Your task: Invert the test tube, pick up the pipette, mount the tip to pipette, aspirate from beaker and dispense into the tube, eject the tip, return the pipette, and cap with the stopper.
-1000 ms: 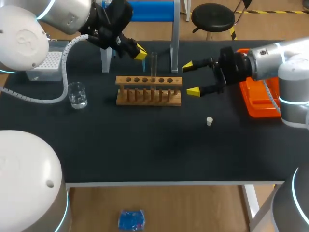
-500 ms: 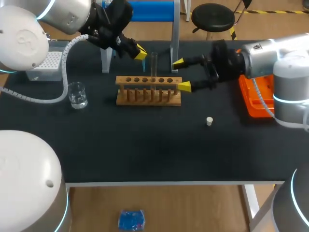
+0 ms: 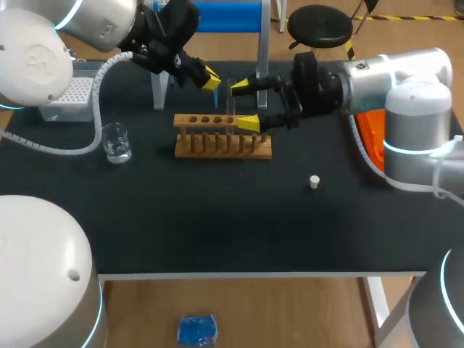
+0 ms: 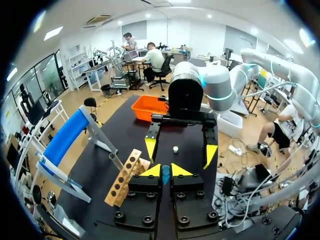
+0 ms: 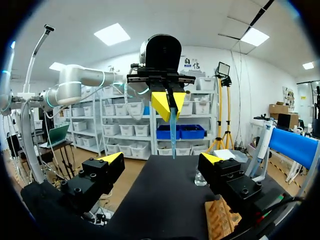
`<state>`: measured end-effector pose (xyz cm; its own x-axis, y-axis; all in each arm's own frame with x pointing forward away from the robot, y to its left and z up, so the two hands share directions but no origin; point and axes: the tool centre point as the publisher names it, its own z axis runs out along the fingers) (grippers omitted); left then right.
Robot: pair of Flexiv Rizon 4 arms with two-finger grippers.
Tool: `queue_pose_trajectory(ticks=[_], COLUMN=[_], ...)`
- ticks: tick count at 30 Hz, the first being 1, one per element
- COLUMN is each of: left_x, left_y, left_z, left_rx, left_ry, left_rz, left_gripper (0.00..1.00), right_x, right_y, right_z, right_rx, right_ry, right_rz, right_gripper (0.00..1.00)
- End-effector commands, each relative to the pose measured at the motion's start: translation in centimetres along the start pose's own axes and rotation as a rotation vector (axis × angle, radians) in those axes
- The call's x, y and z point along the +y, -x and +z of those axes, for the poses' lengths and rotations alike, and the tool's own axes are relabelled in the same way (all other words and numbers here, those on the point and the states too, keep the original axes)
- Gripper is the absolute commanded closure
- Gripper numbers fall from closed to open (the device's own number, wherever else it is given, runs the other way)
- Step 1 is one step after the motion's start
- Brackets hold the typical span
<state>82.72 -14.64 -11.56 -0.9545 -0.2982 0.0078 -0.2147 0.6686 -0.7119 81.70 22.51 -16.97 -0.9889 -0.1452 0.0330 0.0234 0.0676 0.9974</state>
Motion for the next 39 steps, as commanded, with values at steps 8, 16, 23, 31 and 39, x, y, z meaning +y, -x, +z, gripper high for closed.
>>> queue_pose_trajectory(ticks=[8, 16, 23, 31, 39], left_x=[0.0, 0.0, 0.0, 0.0, 0.0], left_y=[0.0, 0.0, 0.0, 0.0, 0.0], left_z=[-0.1, -0.1, -0.1, -0.1, -0.1], left_rx=[0.0, 0.0, 0.0, 0.0, 0.0], left_ry=[0.004, 0.004, 0.004, 0.004, 0.004], left_rz=[-0.001, -0.001, -0.001, -0.001, -0.001], left_gripper=[1.0, 1.0, 1.0, 1.0, 1.0], right_x=[1.0, 1.8, 1.9, 2.0, 2.4], right_y=[0.5, 0.7, 0.8, 0.9, 0.8], right_z=[2.3, 3.3, 3.8, 4.5, 4.7], right_rx=[0.02, 0.023, 0.026, 0.026, 0.035], right_ry=[0.032, 0.051, 0.059, 0.067, 0.077], right_rz=[-0.017, -0.022, -0.013, -0.015, -0.023], right_gripper=[0.0, 0.0, 0.0, 0.0, 0.42])
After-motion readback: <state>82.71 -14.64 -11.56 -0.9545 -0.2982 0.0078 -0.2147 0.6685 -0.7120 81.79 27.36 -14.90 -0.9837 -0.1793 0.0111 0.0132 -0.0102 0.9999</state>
